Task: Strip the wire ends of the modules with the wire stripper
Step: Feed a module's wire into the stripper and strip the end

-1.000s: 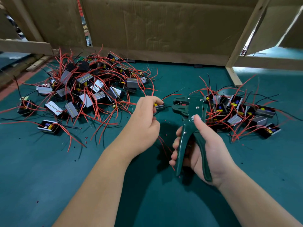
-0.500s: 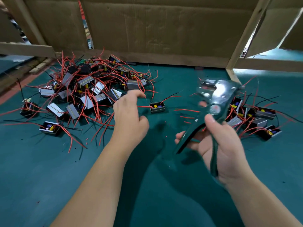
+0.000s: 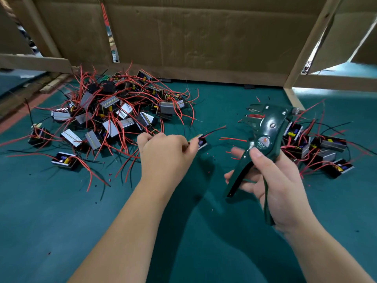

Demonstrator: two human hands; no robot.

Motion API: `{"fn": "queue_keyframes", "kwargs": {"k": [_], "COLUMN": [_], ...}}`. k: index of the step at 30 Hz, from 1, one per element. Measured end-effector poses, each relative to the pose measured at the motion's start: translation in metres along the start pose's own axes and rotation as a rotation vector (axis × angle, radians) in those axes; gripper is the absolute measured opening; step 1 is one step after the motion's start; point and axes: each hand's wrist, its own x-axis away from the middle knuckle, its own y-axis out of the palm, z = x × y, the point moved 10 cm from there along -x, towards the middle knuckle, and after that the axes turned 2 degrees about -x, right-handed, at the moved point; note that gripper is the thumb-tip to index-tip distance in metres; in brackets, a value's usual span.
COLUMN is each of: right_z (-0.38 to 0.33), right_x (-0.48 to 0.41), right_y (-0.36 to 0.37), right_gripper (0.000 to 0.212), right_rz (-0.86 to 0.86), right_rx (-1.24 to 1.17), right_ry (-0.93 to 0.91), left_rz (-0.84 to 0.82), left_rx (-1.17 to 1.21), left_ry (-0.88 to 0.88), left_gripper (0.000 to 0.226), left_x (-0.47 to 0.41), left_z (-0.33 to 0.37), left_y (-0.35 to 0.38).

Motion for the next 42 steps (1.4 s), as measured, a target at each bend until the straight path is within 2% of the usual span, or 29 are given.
{"fn": "queue_keyframes", "kwargs": {"k": [3,6,9,11,13,16,18,19,21,23,25,28,31,33,35,40,42], "right_z": [0.007,0.014,0.016,0.016,0.016,0.015,0.015,0.015,0.013,0.013,0.013,0.015,0.017,0.018,0.019,0.015,0.012], "right_x": [-0.001,0.001,0.003,0.003,0.003,0.003,0.002,0.002,0.002,0.001,0.002,0.003,0.002,0.001,0.000,-0.004,-0.005], "right_y": [0.006,0.019,0.029,0.032,0.032,0.030,0.028,0.027,0.026,0.025,0.026,0.026,0.025,0.022,0.018,0.010,0.009], "right_gripper": [0.017,0.038,0.061,0.071,0.074,0.070,0.070,0.069,0.064,0.060,0.059,0.051,0.035,0.036,0.044,0.061,0.058], "right_rz": [-0.035,-0.123,-0.187,-0.202,-0.202,-0.205,-0.200,-0.198,-0.195,-0.192,-0.202,-0.198,-0.178,-0.148,-0.117,-0.085,-0.084], "right_rx": [-0.071,-0.206,-0.261,-0.258,-0.263,-0.268,-0.268,-0.265,-0.266,-0.285,-0.305,-0.311,-0.289,-0.277,-0.276,-0.207,-0.227], "right_ry": [0.091,0.208,0.255,0.255,0.255,0.250,0.242,0.233,0.212,0.212,0.220,0.237,0.254,0.260,0.260,0.210,0.189], "left_rz": [0.078,0.089,-0.113,-0.257,-0.298,-0.238,-0.261,-0.353,-0.669,-0.946,-1.048,-1.020,-0.875,-0.778,-0.757,-0.650,-0.621], "left_rx": [0.010,0.100,0.199,0.227,0.231,0.276,0.450,0.641,0.979,1.086,1.122,1.080,1.014,0.874,0.743,0.711,0.754], "left_ry": [-0.055,0.047,0.271,0.380,0.389,0.243,0.025,-0.137,-0.421,-0.511,-0.519,-0.428,-0.173,0.076,0.235,0.303,0.271], "left_gripper": [0.045,0.012,0.034,0.031,0.032,0.055,0.063,0.063,0.064,0.073,0.071,0.045,0.018,0.022,0.029,0.015,0.013], "left_x": [0.002,0.002,0.005,0.012,0.015,0.006,0.000,0.001,0.016,0.033,0.040,0.038,0.025,0.022,0.030,0.039,0.036], "left_z": [-0.006,0.001,0.028,0.045,0.045,0.023,0.001,-0.010,-0.016,-0.014,-0.016,-0.013,0.003,0.023,0.044,0.066,0.064], "left_y": [-0.017,-0.022,-0.003,0.013,0.019,0.012,0.011,0.020,0.044,0.053,0.053,0.049,0.040,0.029,0.030,0.035,0.037]}}
